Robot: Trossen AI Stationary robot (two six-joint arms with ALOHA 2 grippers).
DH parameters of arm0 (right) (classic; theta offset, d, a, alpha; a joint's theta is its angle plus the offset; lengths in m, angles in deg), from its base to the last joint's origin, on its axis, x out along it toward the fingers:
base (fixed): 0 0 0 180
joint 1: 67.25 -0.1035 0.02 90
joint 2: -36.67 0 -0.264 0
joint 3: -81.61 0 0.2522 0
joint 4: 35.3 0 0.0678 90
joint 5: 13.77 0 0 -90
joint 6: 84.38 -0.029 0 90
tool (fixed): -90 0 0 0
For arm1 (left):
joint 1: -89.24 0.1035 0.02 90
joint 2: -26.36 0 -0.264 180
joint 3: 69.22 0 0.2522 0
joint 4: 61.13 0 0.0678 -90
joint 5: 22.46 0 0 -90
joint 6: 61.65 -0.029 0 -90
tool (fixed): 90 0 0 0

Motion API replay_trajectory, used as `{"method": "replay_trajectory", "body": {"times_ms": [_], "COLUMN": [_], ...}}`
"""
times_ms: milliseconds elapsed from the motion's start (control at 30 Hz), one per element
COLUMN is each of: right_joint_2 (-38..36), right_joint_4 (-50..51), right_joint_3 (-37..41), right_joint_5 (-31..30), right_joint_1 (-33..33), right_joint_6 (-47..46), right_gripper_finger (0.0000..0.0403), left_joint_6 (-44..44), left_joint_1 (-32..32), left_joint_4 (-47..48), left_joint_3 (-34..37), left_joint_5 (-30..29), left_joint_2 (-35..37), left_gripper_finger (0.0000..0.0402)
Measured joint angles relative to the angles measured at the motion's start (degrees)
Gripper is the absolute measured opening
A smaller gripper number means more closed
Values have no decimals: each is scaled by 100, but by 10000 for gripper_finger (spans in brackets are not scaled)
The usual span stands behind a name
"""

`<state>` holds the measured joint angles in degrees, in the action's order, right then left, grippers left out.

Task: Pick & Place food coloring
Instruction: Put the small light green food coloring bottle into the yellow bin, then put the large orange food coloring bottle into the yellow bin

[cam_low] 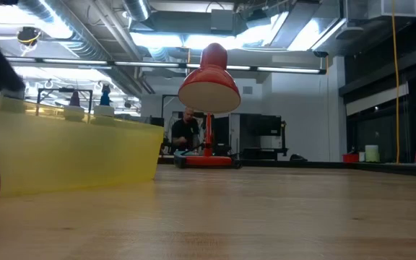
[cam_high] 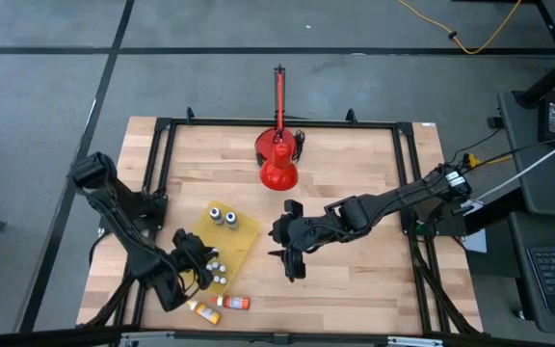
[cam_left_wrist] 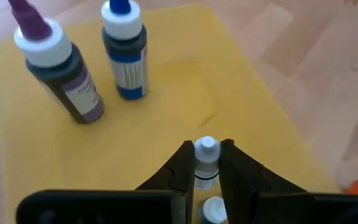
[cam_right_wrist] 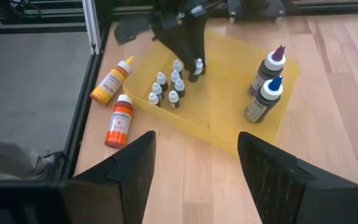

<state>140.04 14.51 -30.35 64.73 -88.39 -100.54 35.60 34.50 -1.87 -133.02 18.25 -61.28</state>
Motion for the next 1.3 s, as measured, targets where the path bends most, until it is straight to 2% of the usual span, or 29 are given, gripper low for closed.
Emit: {"method": "replay_trajectory", "body": {"times_ms": [533,667,967,1300], "right_joint_2": [0,0,0,0], "right_joint_4": [-4,9,9,9], "right_joint_3": [2,2,2,2], "right_joint_5": [-1,1,4,11], "right_joint_1": [-3,-4,-7,-9], "right_joint_6": [-154,-156,-165,-457], "right_gripper_finger": [228,228,228,228], "left_joint_6": [905,1001,1104,1076], "left_joint_1": [-123,-152,-150,-143], "left_joint_4": [264,273,278,549], "left_joint_3": [2,2,0,0], "left_joint_5": [449,497,895,665], "left_joint_2": [-1084,-1095,-1053,-424], "left_gripper_finger": [47,55,116,158]}}
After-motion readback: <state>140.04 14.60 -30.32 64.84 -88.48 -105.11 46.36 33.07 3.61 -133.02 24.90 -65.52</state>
